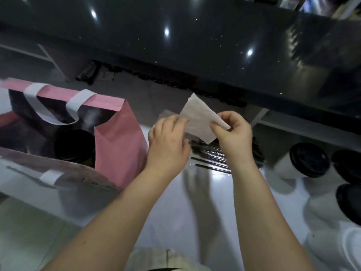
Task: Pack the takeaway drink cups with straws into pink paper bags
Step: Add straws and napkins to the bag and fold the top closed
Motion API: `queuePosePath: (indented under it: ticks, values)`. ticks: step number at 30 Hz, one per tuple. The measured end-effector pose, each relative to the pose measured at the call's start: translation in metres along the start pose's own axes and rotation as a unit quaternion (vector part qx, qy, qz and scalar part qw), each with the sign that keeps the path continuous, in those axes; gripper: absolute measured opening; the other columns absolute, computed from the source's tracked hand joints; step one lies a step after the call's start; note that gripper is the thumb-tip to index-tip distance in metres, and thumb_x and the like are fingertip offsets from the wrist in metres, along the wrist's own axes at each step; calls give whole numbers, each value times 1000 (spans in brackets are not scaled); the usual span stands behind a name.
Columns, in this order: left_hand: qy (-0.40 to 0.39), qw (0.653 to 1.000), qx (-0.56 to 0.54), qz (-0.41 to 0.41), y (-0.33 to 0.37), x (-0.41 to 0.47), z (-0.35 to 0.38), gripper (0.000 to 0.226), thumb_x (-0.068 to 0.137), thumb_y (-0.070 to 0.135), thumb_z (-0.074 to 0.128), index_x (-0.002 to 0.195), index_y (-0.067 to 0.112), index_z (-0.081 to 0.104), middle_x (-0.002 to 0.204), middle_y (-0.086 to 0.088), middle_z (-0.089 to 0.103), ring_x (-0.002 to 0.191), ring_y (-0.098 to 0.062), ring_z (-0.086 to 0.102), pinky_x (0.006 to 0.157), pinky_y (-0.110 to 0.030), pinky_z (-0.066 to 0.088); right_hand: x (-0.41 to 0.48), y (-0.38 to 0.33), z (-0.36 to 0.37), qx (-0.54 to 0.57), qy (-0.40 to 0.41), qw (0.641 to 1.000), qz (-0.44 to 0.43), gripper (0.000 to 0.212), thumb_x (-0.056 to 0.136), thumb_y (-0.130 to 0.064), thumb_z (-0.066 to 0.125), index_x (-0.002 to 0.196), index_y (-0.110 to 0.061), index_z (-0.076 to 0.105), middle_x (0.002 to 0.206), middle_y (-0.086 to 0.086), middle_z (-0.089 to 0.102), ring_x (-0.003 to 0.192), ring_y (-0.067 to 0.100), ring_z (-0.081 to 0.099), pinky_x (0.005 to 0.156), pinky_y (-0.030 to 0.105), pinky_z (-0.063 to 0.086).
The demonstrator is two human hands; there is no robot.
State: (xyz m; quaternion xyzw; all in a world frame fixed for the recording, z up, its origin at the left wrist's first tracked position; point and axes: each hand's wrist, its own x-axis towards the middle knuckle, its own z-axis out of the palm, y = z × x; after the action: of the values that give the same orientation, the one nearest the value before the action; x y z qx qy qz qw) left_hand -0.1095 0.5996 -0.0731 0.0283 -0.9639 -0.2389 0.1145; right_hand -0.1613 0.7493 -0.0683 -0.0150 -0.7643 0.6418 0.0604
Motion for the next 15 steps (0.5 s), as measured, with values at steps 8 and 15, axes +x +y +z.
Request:
queuePosePath:
  ticks: [8,15]
  values:
    - [42,998,-2,52,35,12,-57,60,82,23,64,140,25,47,139,0,46,130,-24,34,104,-40,26,-27,-76,-31,-30,31,995,-86,11,84,-12,69,82,-23,66,74,-11,64,66,-2,56,57,14,47]
    - [79,994,-9,76,20,29,-127,51,82,27,66,131,28,53,126,1,56,121,-26,43,98,-44,35,-36,-135,-19,-50,68,986,-143,11,82,-17,72,80,-25,65,76,-14,65,67,-6,57,55,9,44]
